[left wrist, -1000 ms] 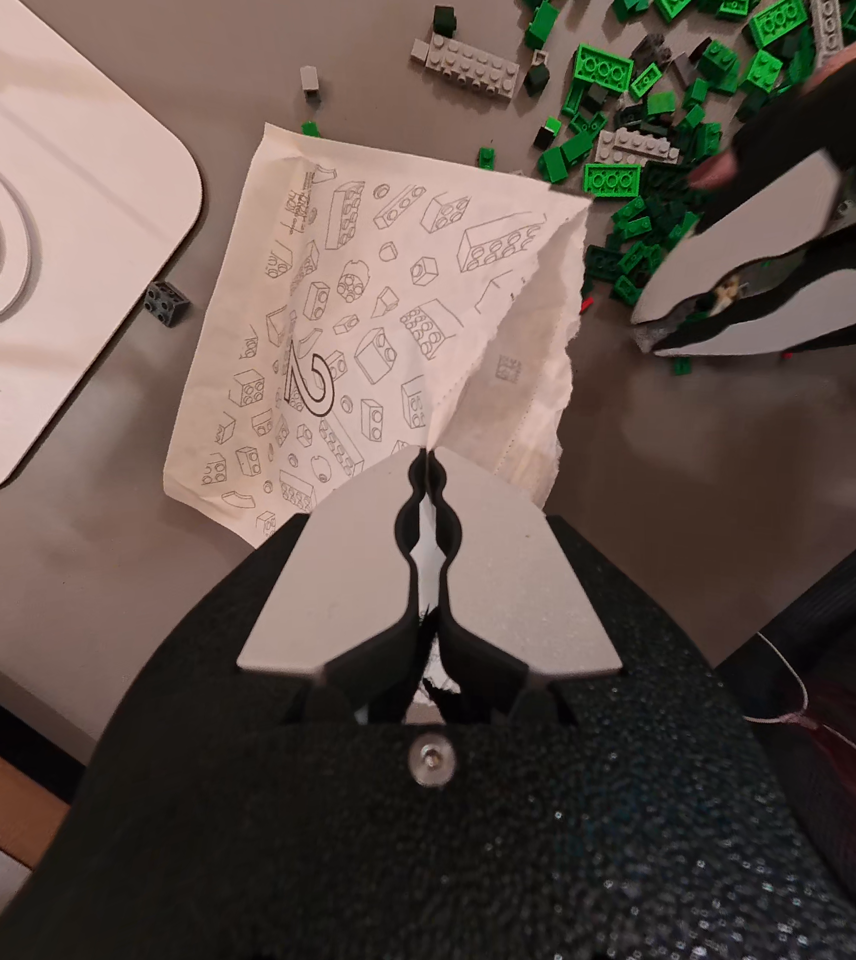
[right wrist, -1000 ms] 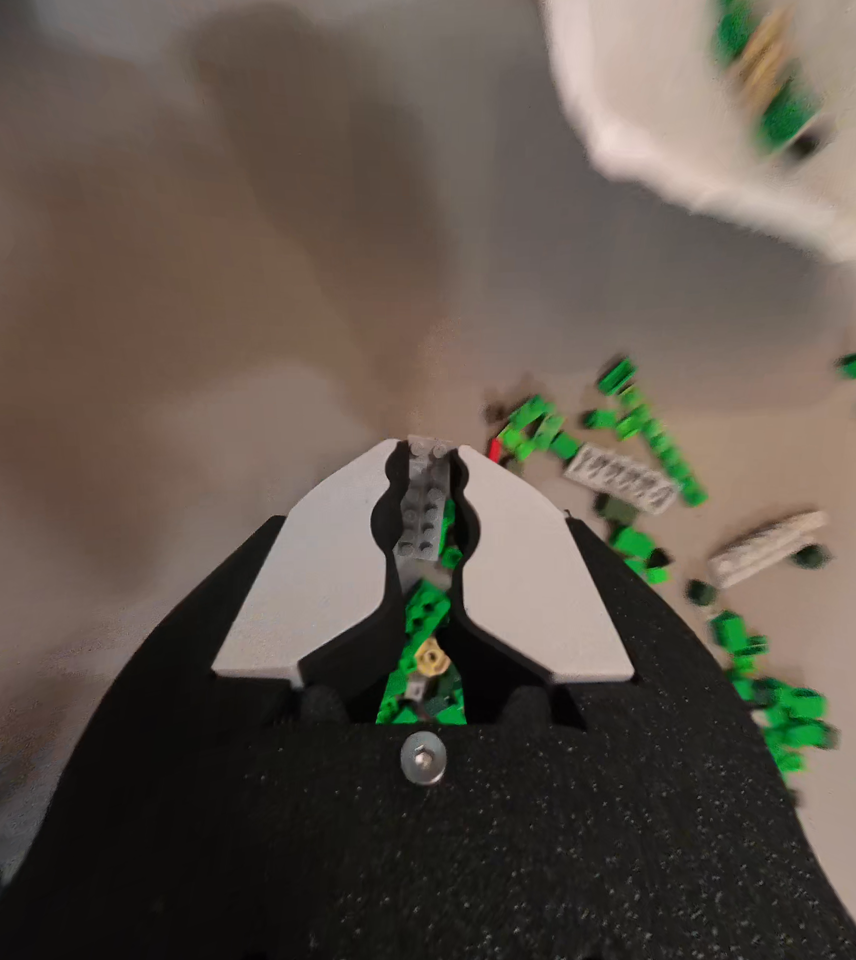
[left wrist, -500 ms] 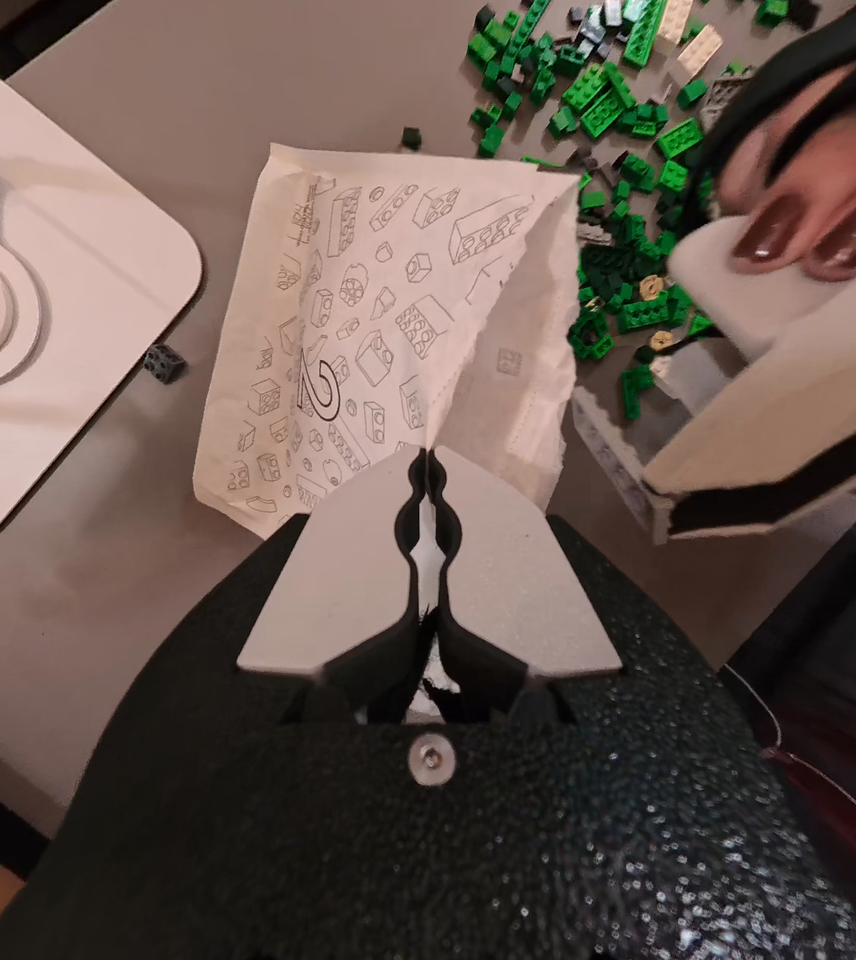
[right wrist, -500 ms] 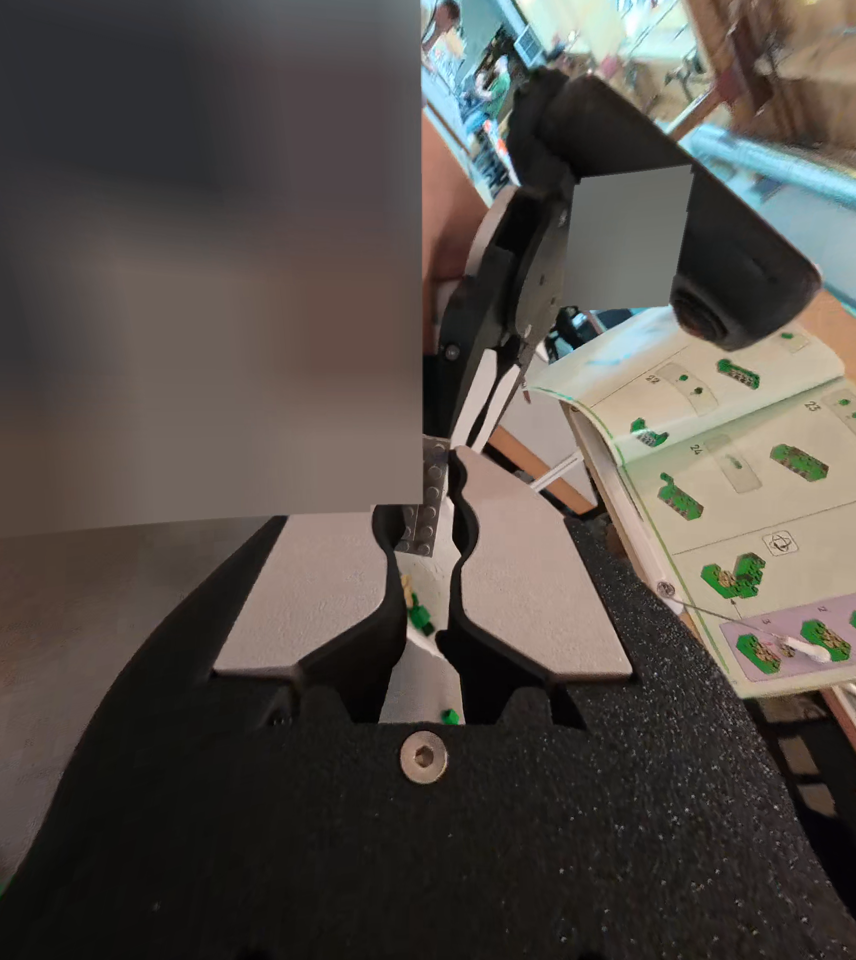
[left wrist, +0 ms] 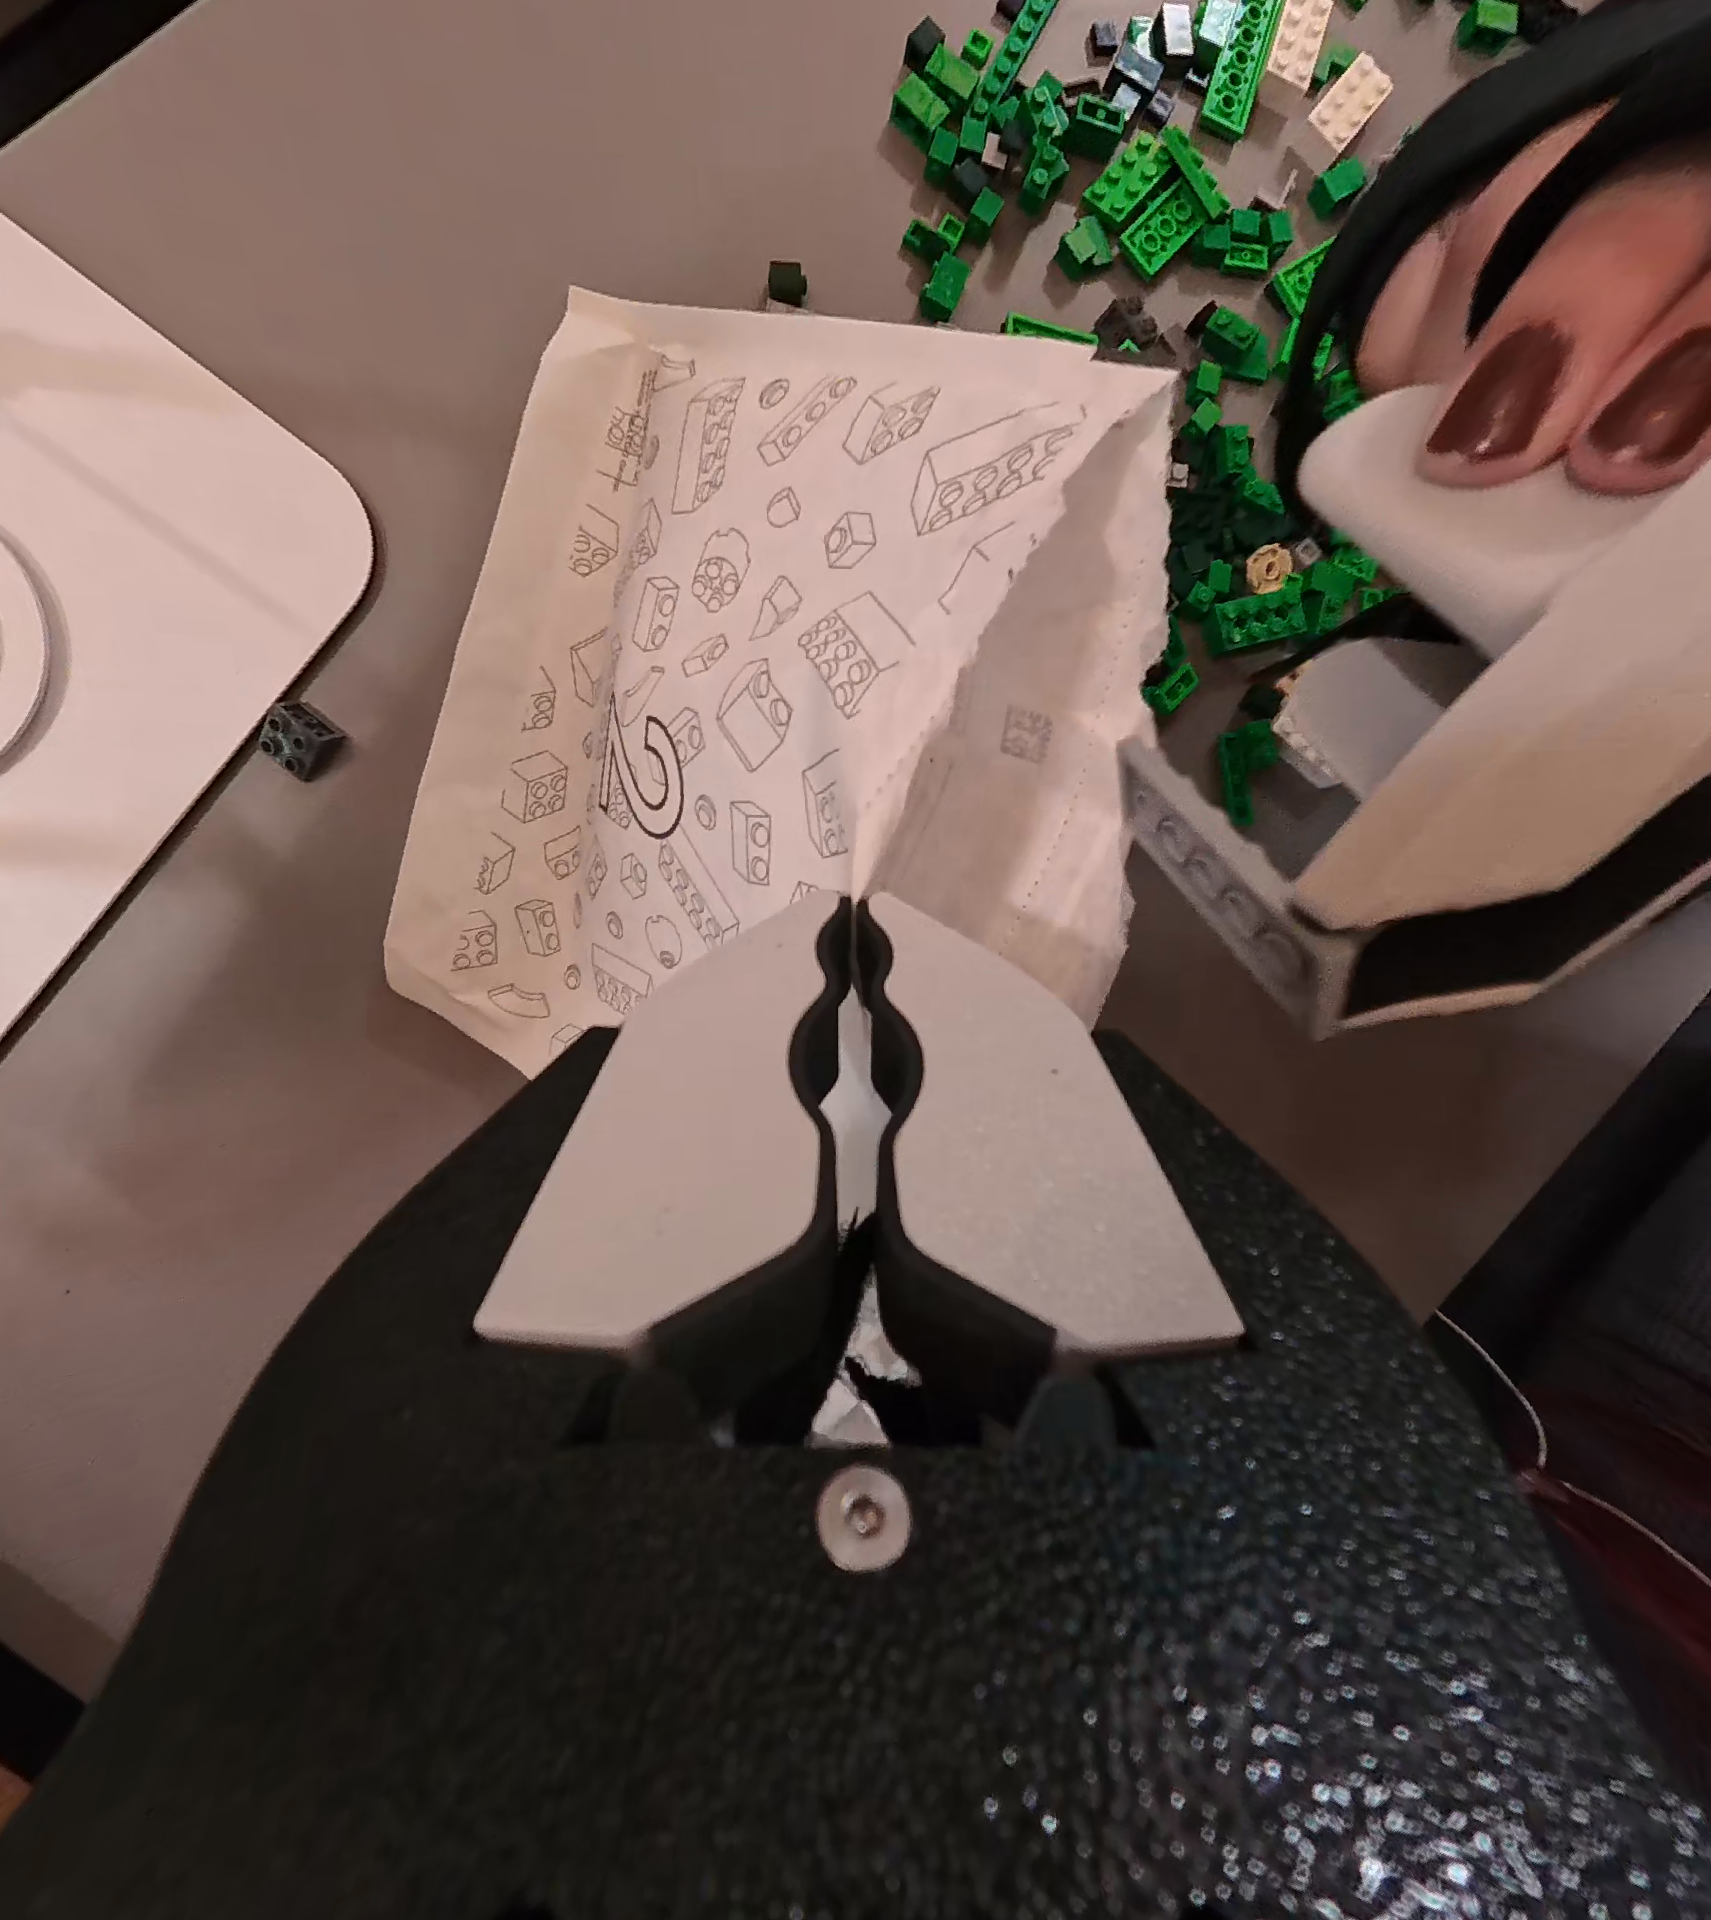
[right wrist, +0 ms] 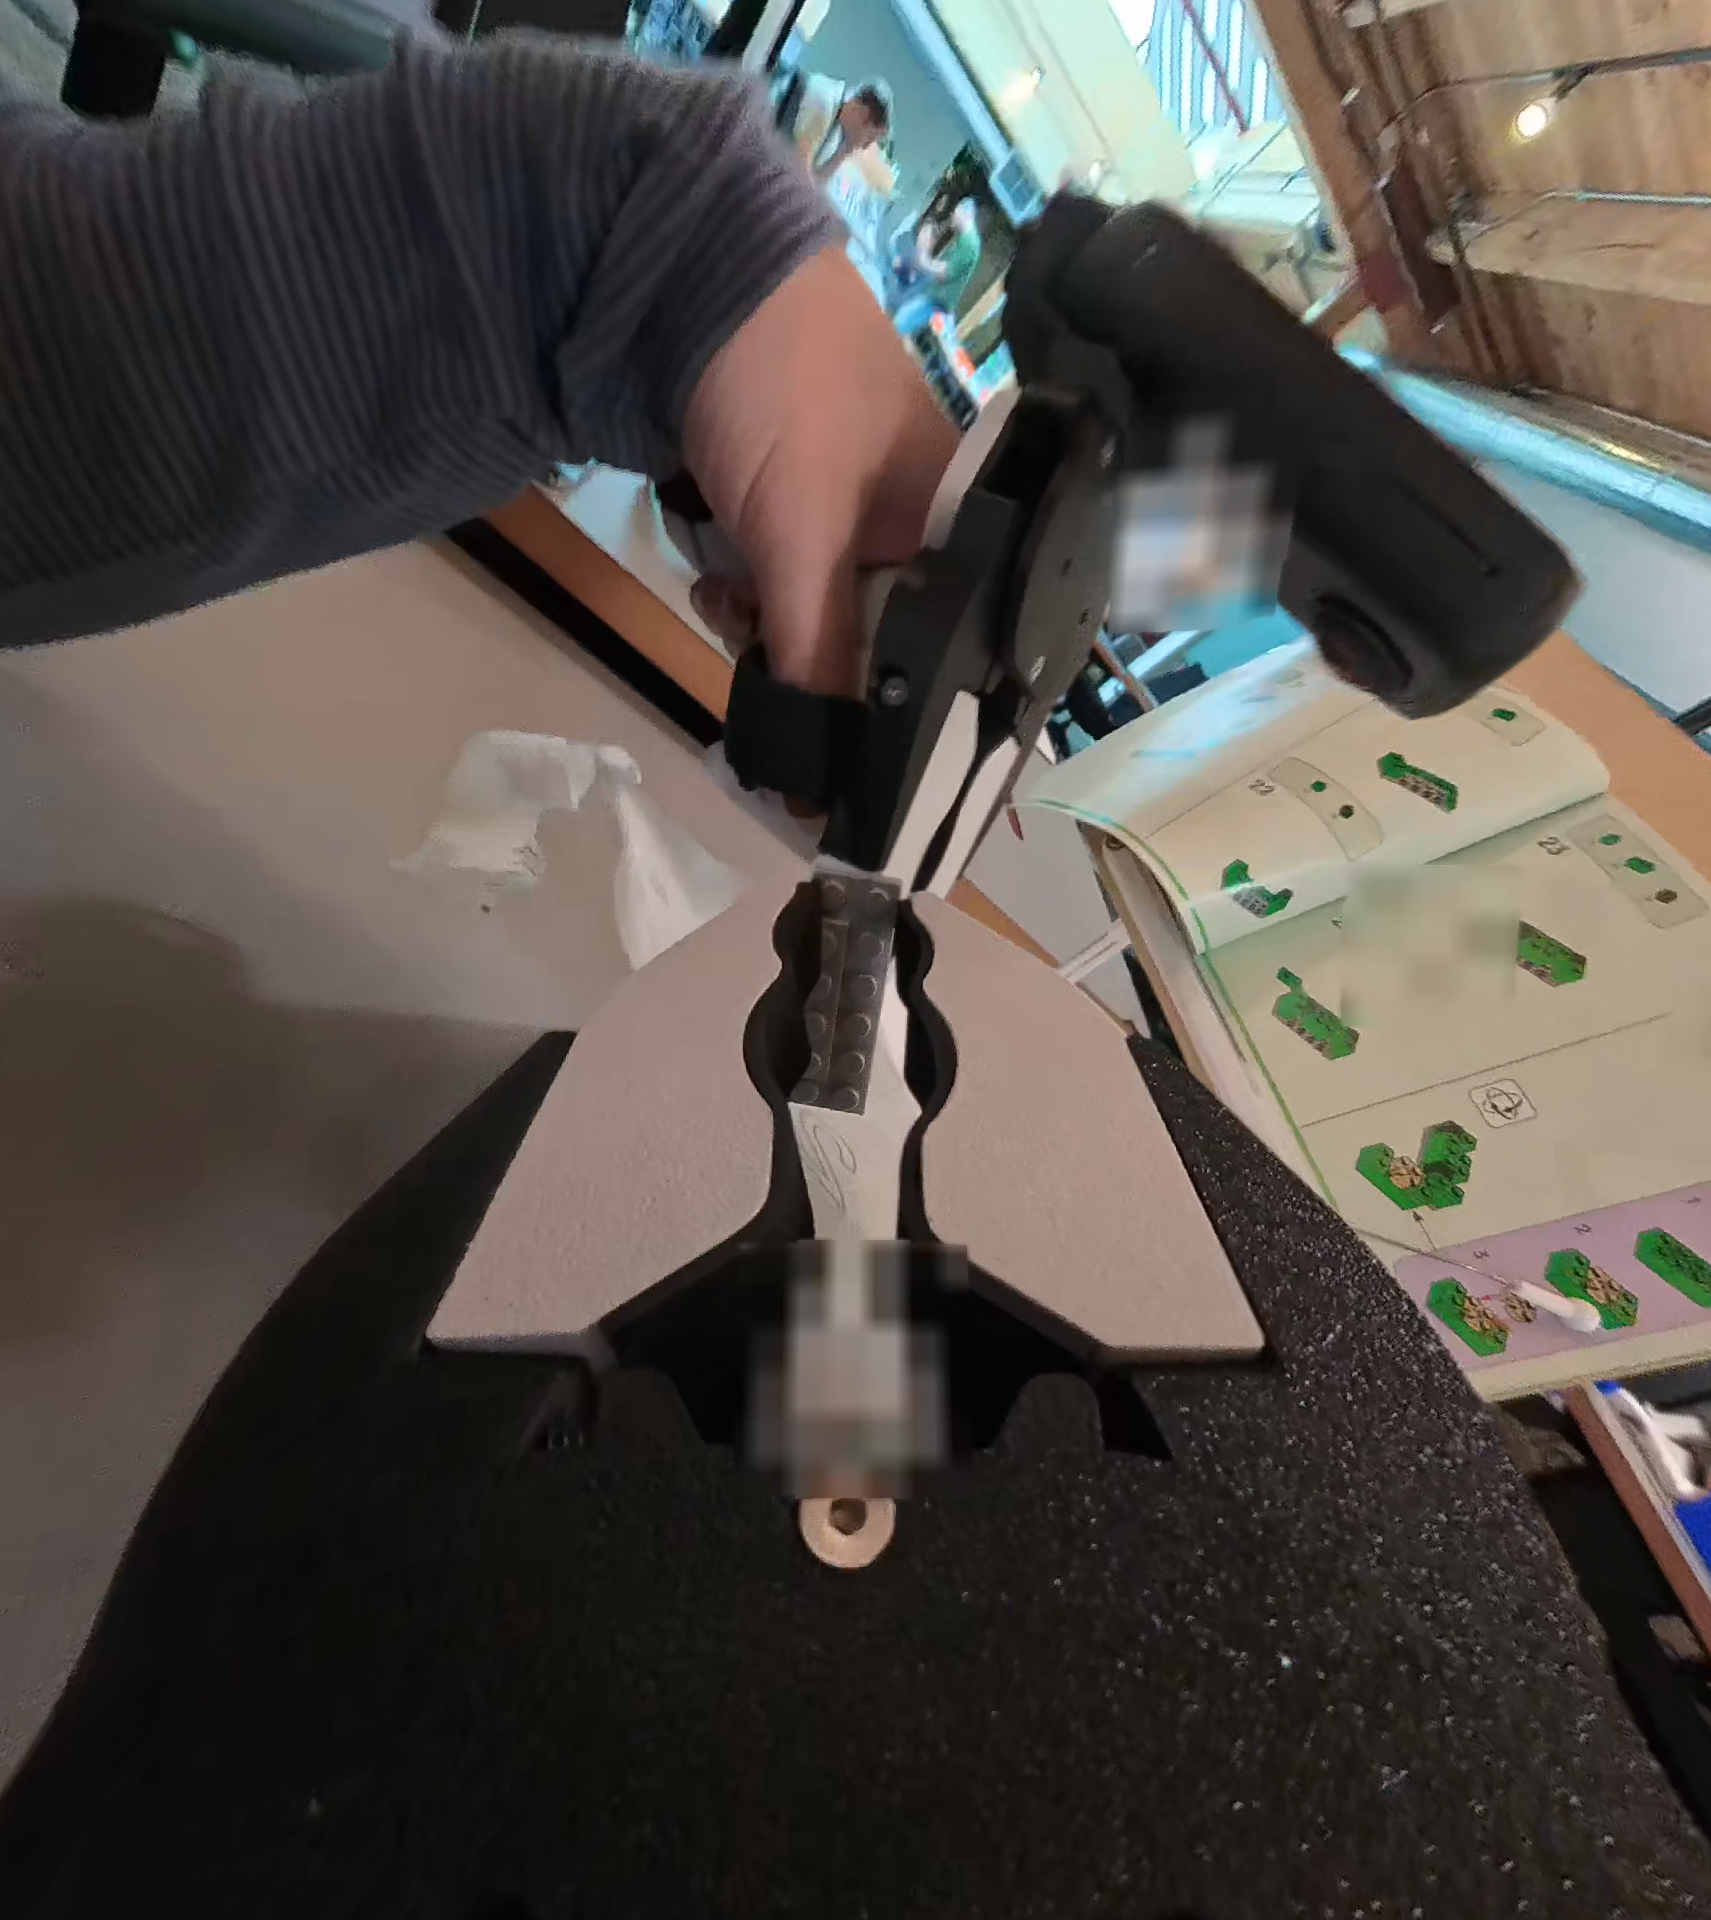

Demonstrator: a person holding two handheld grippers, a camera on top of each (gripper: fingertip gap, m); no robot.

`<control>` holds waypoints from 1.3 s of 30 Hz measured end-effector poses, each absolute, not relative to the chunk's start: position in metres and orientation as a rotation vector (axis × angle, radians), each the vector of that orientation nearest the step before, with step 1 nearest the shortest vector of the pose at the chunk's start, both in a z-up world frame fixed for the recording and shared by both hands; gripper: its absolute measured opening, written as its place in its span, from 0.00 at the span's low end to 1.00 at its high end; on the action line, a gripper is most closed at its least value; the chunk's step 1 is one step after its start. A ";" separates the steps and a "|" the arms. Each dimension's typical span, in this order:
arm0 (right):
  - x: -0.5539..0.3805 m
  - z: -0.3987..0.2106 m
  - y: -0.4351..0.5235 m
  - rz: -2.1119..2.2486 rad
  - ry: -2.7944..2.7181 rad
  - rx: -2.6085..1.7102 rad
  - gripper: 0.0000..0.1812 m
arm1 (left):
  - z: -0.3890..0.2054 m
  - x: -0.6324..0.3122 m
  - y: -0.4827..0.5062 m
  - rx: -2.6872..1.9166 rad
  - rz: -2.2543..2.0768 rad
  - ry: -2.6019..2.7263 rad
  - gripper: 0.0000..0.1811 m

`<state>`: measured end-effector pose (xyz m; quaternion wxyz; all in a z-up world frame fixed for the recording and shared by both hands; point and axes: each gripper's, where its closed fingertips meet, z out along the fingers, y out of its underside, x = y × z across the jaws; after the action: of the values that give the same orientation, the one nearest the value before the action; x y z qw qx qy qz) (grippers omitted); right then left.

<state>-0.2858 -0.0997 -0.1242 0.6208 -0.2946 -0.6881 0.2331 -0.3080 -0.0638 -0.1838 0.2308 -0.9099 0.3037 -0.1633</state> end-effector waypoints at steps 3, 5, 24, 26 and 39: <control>-0.290 -0.142 -0.094 0.424 -1.667 -0.705 0.07 | -0.183 -0.307 -0.064 -2.500 -0.448 0.839 0.00; -0.292 -0.156 -0.089 0.339 -1.736 -0.738 0.07 | -0.183 -0.307 -0.064 -2.498 -0.450 0.839 0.00; -0.153 -0.157 -0.044 0.299 -1.584 -1.428 0.14 | -0.186 -0.318 -0.062 -2.523 -0.413 0.814 0.00; -0.132 -0.190 -0.051 0.379 -1.638 -1.579 0.13 | -0.186 -0.319 -0.061 -2.522 -0.407 0.811 0.00; -0.103 -0.272 -0.128 0.610 -1.905 -1.911 0.10 | -0.191 -0.314 -0.064 -2.540 -0.377 0.868 0.00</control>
<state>-0.1034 -0.1276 -0.2718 0.1865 -0.6787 -0.6765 0.2167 -0.3140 -0.0638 -0.1905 0.2137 -0.9155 0.3127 -0.1360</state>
